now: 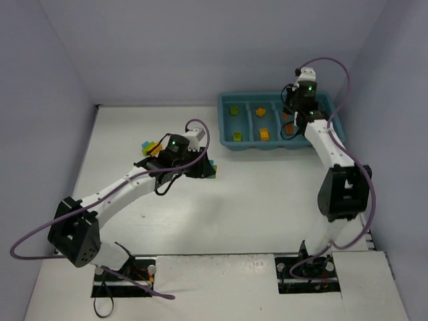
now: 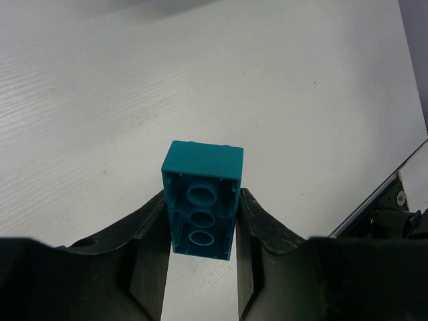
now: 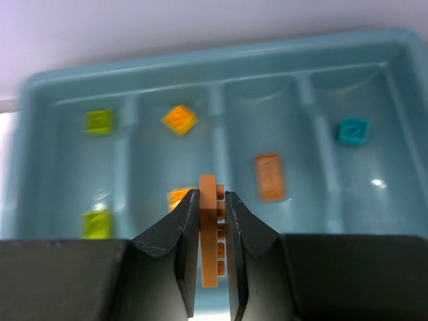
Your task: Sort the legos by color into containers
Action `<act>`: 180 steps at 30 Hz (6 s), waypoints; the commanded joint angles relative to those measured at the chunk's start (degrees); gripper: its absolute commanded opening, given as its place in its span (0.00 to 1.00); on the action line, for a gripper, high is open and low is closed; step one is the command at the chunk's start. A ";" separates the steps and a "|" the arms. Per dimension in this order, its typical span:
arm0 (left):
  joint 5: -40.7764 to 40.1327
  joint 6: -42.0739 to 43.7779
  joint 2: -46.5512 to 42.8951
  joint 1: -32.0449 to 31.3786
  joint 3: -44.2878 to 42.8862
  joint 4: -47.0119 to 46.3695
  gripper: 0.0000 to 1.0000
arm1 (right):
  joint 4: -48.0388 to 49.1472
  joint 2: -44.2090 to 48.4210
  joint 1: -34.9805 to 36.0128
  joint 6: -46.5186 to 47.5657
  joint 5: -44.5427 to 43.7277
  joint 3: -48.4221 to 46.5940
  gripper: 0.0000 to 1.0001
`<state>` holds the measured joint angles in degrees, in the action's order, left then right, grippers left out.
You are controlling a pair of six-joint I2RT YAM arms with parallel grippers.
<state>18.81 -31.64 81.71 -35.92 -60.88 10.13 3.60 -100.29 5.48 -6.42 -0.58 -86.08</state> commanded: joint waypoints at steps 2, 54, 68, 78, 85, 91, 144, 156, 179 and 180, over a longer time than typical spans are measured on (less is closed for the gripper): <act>-0.79 2.63 -3.05 0.50 -1.61 -0.03 0.00 | 2.21 -8.68 -2.04 7.38 -1.71 -7.86 0.00; 33.14 12.48 -4.10 6.74 -4.51 -19.45 0.02 | 23.74 14.68 10.96 -20.04 71.51 22.36 0.59; 33.66 11.07 -3.75 9.47 -6.18 -19.62 0.02 | 24.88 15.30 12.10 -19.34 74.41 22.98 0.59; 35.16 9.14 -3.23 9.47 -6.35 -20.76 0.02 | 25.32 13.63 14.74 -18.98 73.70 21.49 0.60; 36.83 7.47 -2.96 9.38 -5.83 -22.26 0.02 | 25.93 13.02 15.09 -19.25 73.53 20.96 0.54; 38.06 6.68 -2.61 9.38 -5.74 -22.52 0.02 | 28.48 12.84 15.09 -21.09 74.23 21.22 0.44; 36.30 -6.07 -1.64 12.72 -3.19 -34.12 0.57 | 23.56 12.49 14.39 -16.09 74.93 22.98 0.00; 36.47 -6.33 -1.99 12.72 -2.93 -34.83 0.46 | 23.56 12.31 14.39 -15.91 75.02 22.98 0.00; 40.25 -9.05 -2.70 15.00 -0.91 -38.43 0.00 | 23.47 11.08 11.14 -14.42 76.25 24.21 0.00; 40.34 -9.14 -2.79 15.09 -0.73 -38.61 0.00 | 23.47 10.99 10.88 -14.42 76.25 24.12 0.00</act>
<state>56.23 -40.25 82.30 -22.72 -60.27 -21.74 24.62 -89.06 19.18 -21.80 75.31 -61.58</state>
